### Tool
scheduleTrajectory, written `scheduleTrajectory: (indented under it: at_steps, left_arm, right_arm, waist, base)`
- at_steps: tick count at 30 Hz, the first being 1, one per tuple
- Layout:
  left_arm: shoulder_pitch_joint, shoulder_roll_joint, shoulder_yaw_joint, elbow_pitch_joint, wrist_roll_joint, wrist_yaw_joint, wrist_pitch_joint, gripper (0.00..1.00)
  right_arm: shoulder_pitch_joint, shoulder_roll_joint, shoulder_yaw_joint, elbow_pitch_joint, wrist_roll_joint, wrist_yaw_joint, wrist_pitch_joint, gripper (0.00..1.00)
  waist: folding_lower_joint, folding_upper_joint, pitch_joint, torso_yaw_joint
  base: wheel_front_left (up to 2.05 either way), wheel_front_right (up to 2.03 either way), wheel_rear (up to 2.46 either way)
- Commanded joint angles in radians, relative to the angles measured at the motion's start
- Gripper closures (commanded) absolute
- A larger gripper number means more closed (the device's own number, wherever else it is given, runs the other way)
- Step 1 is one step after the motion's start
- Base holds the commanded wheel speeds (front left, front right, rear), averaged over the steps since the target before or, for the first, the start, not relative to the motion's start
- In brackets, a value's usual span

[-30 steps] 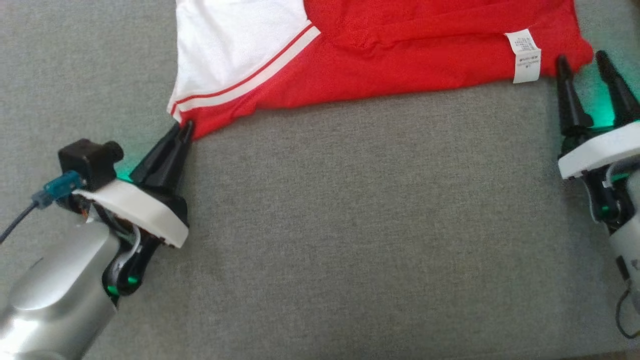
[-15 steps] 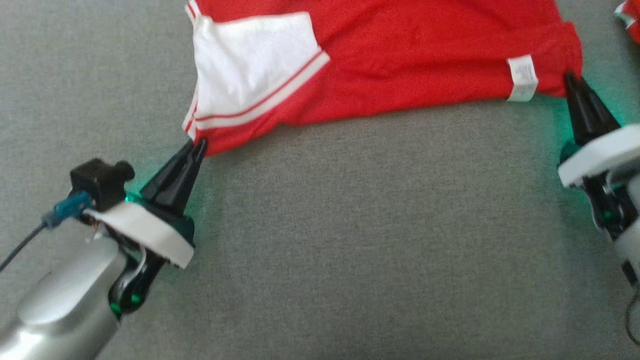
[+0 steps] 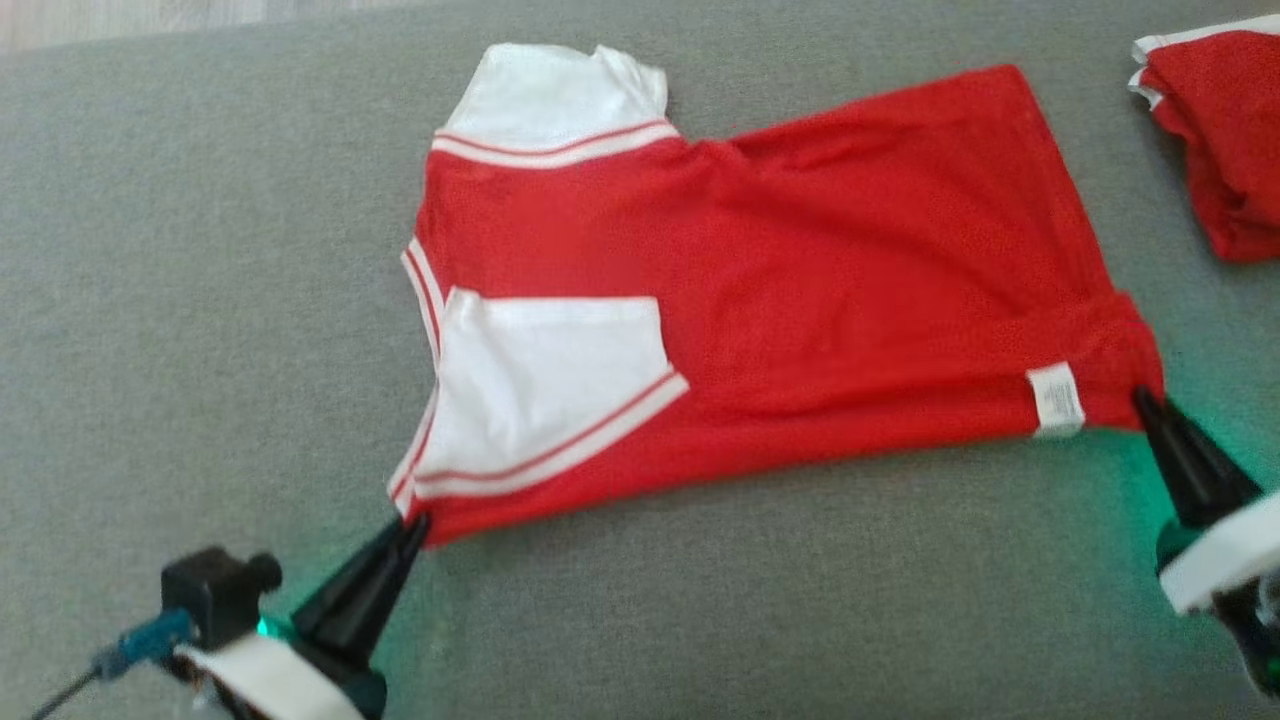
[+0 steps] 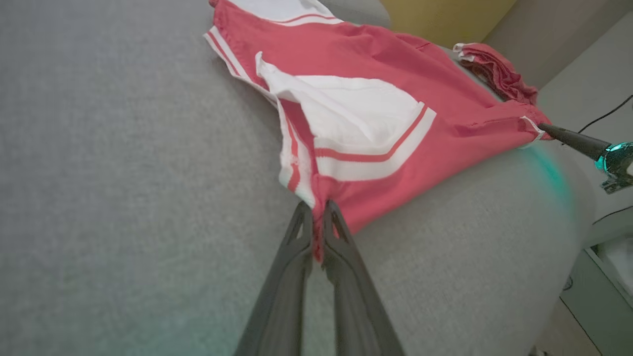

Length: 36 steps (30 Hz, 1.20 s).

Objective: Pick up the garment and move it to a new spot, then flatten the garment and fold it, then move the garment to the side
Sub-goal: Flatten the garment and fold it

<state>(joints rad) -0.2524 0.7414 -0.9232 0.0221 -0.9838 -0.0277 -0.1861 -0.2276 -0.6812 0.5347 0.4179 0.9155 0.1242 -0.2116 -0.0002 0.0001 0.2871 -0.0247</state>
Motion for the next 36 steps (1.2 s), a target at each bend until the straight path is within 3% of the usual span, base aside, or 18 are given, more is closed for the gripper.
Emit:
scheduleTrajectory:
  at_steps: [1,7,8,9,10,11,18,23,28,33,36]
  left_arm:
    - [0.011,0.059,0.03,-0.047,-0.015,0.017,-0.002,1.0]
    - [0.071,0.088,0.035,-0.125,-0.076,0.047,0.018,1.0]
    - [0.07,0.088,0.035,-0.128,-0.082,0.05,0.025,1.0]
    - [0.067,0.087,0.034,-0.13,-0.084,0.052,0.034,1.0]
    - [0.062,0.084,0.033,-0.13,-0.089,0.054,0.044,0.6]
    - [0.055,0.084,0.03,-0.13,-0.089,0.057,0.058,0.0]
    - [-0.143,0.137,0.091,-0.182,-0.028,0.071,0.155,0.0]
    - [-0.437,0.143,0.148,-0.198,-0.023,0.019,0.347,0.0]
    - [-0.674,0.085,0.156,-0.09,-0.111,-0.018,0.591,0.0]
    - [-0.904,0.029,0.127,0.12,-0.171,-0.005,0.884,0.0]
    - [-0.954,0.034,0.112,0.193,-0.17,-0.005,0.959,0.0]
  right_arm:
    - [0.055,-0.056,-0.017,-0.037,0.001,0.007,-0.013,1.0]
    - [0.15,-0.051,-0.087,-0.11,-0.018,0.007,0.007,1.0]
    - [0.158,-0.045,-0.099,-0.118,-0.022,0.007,0.012,0.7]
    - [0.164,-0.039,-0.111,-0.124,-0.028,0.007,0.019,0.1]
    - [0.169,-0.031,-0.123,-0.128,-0.031,0.007,0.028,0.0]
    - [0.172,-0.024,-0.136,-0.134,-0.035,0.007,0.036,0.0]
    - [0.17,-0.002,-0.231,-0.219,-0.08,0.007,0.047,0.0]
    - [0.133,0.025,-0.277,-0.283,-0.13,0.007,0.072,0.0]
    - [0.081,0.053,-0.271,-0.32,-0.17,0.007,0.097,0.0]
    - [0.01,0.095,-0.243,-0.333,-0.208,0.007,0.101,0.0]
    - [-0.006,0.112,-0.229,-0.323,-0.211,0.007,0.094,0.0]
  waist:
    - [0.0002,-0.0001,0.002,-0.006]
    - [0.0002,-0.0001,0.017,-0.007]
    - [0.0002,-0.0001,0.02,-0.007]
    - [0.0002,-0.0001,0.022,-0.008]
    - [0.0002,-0.0001,0.025,-0.009]
    - [0.0002,-0.0001,0.029,-0.009]
    - [0.0002,-0.0001,0.087,-0.015]
    - [0.0002,-0.0001,0.159,-0.042]
    - [0.0002,-0.0001,0.22,-0.085]
    - [0.0002,-0.0001,0.275,-0.158]
    - [0.0002,-0.0001,0.29,-0.187]
  base:
    - [0.0,0.0,0.0]
    - [0.0,0.0,0.0]
    - [0.0,0.0,0.0]
    - [0.0,0.0,0.0]
    - [0.0,0.0,0.0]
    - [0.0,0.0,0.0]
    - [0.0,0.0,0.0]
    - [0.0,0.0,0.0]
    - [0.0,0.0,0.0]
    - [0.0,0.0,0.0]
    - [0.0,0.0,0.0]
